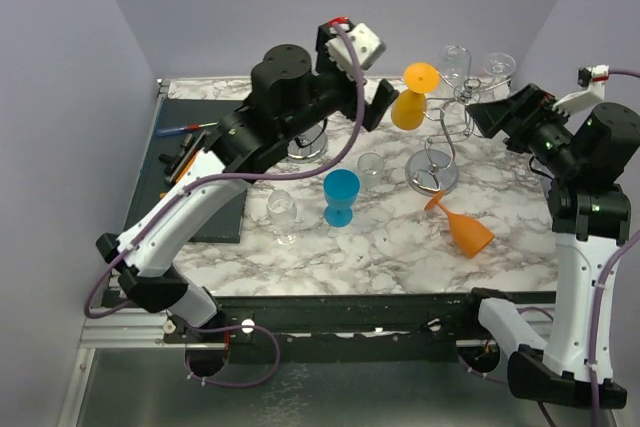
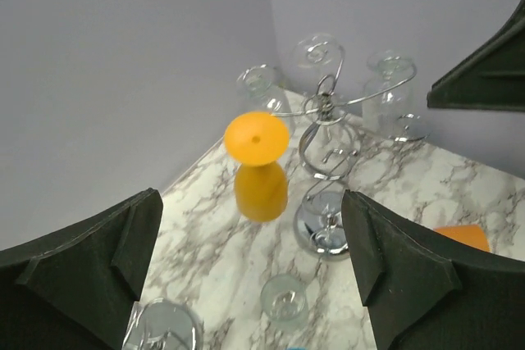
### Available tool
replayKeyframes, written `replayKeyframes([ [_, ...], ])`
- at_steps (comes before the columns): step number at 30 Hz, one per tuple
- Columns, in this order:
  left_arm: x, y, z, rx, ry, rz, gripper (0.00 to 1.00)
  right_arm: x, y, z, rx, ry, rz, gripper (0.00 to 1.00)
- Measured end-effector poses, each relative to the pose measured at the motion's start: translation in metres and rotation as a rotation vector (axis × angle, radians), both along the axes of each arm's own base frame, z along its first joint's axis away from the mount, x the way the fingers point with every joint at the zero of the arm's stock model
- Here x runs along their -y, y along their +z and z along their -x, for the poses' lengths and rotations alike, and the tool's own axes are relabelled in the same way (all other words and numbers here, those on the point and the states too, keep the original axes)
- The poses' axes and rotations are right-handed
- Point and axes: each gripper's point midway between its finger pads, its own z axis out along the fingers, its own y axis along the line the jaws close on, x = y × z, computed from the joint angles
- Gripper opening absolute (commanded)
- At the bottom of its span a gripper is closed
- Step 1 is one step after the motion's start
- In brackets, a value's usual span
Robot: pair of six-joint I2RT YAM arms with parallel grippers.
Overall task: Place the wine glass upside down on the wine glass rack
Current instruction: Pick up the wine glass at the center of the board.
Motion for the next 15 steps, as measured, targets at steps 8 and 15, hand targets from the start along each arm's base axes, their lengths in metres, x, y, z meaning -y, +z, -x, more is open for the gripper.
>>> replayKeyframes([
  [8, -0.063, -0.025, -0.018, -0.104, 0.131, -0.025, 0.99, -0.093, 0.027, -0.025, -0.010, 0.255, 0.055, 1.00],
  [15, -0.073, -0.044, -0.021, -0.152, 0.155, -0.077, 0.99, -0.175, 0.059, -0.058, 0.033, 0.297, 0.223, 1.00],
])
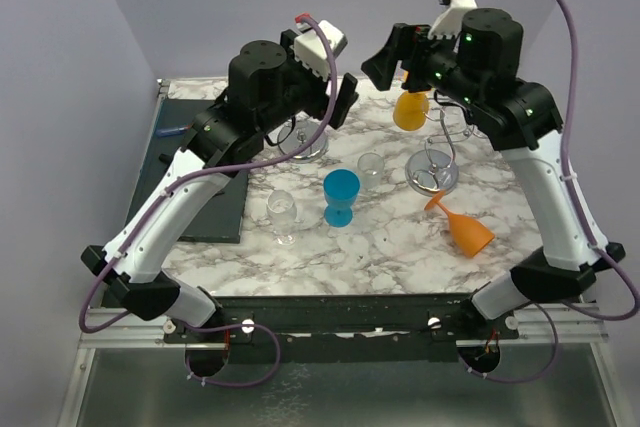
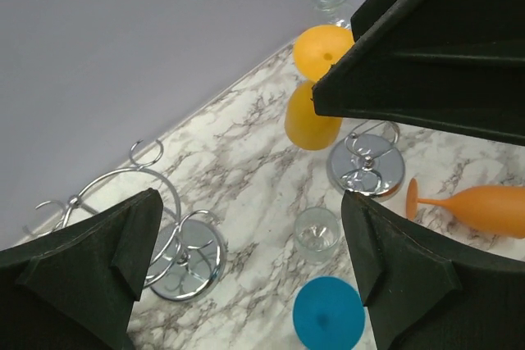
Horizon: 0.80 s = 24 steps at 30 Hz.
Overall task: Place the wine glass upside down on the wine glass rack
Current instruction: Pick up the wine glass at the center of the board.
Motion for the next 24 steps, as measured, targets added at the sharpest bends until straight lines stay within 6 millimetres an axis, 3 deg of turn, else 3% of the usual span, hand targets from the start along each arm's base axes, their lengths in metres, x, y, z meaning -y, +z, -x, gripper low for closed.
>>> replayKeyframes([
  [3, -0.017, 0.001, -0.009, -0.007, 0.044, -0.006, 0.99, -0.011, 0.001, -0.015, 0.030, -0.004, 0.073, 1.00],
  [6, -0.039, 0.005, -0.018, -0.007, 0.098, -0.003, 0.99, -0.016, -0.013, -0.018, 0.038, 0.024, 0.102, 1.00],
  [8, -0.052, 0.010, -0.021, -0.002, 0.128, 0.002, 0.99, -0.019, -0.033, -0.010, 0.044, 0.072, 0.100, 1.00],
  [11, -0.066, 0.018, -0.021, 0.006, 0.156, 0.011, 0.99, -0.017, -0.065, 0.011, 0.000, 0.126, 0.109, 0.88],
  [14, -0.080, 0.024, -0.020, 0.012, 0.186, 0.022, 0.99, -0.031, -0.050, 0.004, 0.001, 0.126, 0.099, 0.95],
  [16, -0.093, 0.026, -0.022, 0.011, 0.218, 0.026, 0.99, -0.043, -0.053, -0.003, 0.001, 0.087, 0.116, 1.00],
  [20, -0.117, 0.018, -0.027, -0.017, 0.281, 0.014, 0.99, -0.070, -0.108, 0.003, -0.114, 0.075, 0.211, 0.99],
  [24, -0.137, -0.002, -0.030, -0.078, 0.351, -0.034, 0.99, -0.060, -0.174, 0.001, -0.252, -0.011, 0.303, 0.89],
])
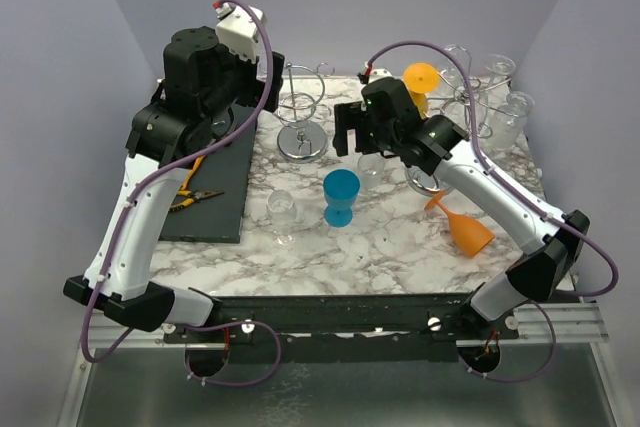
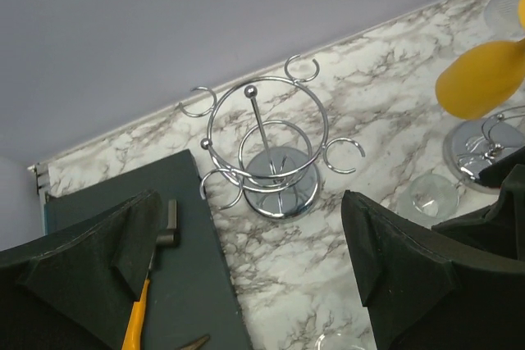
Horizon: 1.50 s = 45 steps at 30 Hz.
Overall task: Place the wine glass upside down on the wine glass rack
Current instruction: Pick up the wine glass at the center of the board.
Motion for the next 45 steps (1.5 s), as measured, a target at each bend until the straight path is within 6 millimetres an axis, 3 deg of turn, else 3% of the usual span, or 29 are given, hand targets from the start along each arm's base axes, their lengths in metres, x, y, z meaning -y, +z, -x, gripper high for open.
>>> replayKeyframes([
  [2, -0.006, -0.010, 0.000, -0.034, 0.023, -0.020, 0.99, 0.010, -0.026, 0.001, -0.050, -0.050, 0.042, 0.82],
  [4, -0.010, -0.021, 0.000, -0.067, 0.034, -0.035, 0.99, 0.017, -0.039, 0.002, -0.075, -0.088, 0.063, 0.74],
  [9, -0.016, -0.046, 0.001, -0.143, 0.049, -0.060, 0.99, 0.021, -0.055, -0.004, -0.098, -0.153, 0.075, 0.60],
  [13, -0.017, -0.053, 0.003, -0.173, 0.056, -0.052, 0.99, 0.021, -0.082, -0.008, -0.131, -0.183, 0.109, 0.51],
  [18, -0.017, -0.053, 0.004, -0.182, 0.052, -0.036, 0.99, 0.020, -0.112, -0.016, -0.163, -0.216, 0.163, 0.48],
  [31, -0.007, -0.045, 0.009, -0.170, -0.016, -0.020, 0.99, 0.026, -0.158, -0.027, -0.168, -0.289, 0.227, 0.50],
  [45, 0.004, -0.039, 0.012, -0.168, -0.077, 0.003, 0.99, 0.026, -0.176, -0.042, -0.154, -0.321, 0.249, 0.47],
])
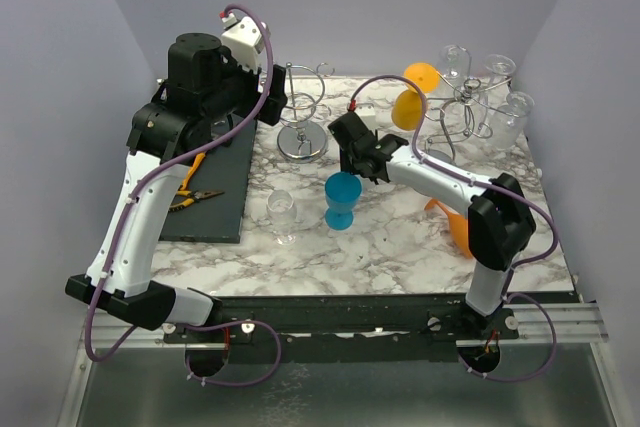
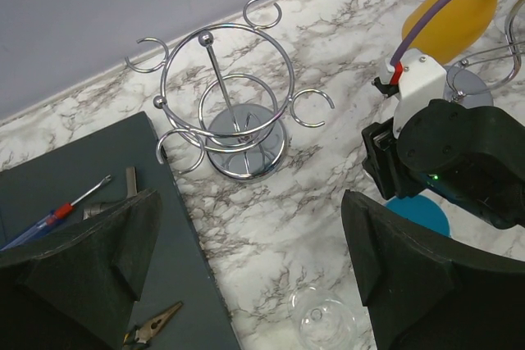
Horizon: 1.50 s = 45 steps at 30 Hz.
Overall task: Place the wine glass upside down on the wine glass rack
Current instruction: Pick up the wine glass at the center of the board.
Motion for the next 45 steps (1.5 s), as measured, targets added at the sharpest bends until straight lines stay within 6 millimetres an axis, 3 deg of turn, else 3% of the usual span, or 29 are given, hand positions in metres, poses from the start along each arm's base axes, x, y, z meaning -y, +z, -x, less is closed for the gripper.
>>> replayKeyframes([
  [11, 0.001, -0.001, 0.000, -0.003, -0.007, 0.002, 0.99, 0.002, -0.001, -0.004, 0.004, 0.010, 0.014, 0.44],
  [22, 0.004, -0.004, 0.001, -0.010, -0.022, 0.000, 0.99, 0.002, -0.003, -0.028, 0.050, -0.021, -0.024, 0.34],
  [26, 0.004, -0.004, 0.001, -0.010, -0.026, 0.002, 0.99, 0.000, -0.002, -0.029, 0.053, -0.018, -0.029, 0.36],
  [30, 0.005, -0.004, 0.002, -0.011, -0.028, 0.002, 0.99, -0.002, -0.002, -0.027, 0.049, -0.012, -0.035, 0.48],
  [34, 0.005, -0.004, 0.002, -0.011, -0.030, 0.003, 0.99, -0.008, 0.001, -0.019, 0.042, 0.009, -0.036, 0.55],
  [45, 0.006, -0.005, 0.002, -0.015, -0.036, 0.004, 0.99, -0.017, 0.008, 0.026, -0.008, 0.072, -0.020, 0.58],
])
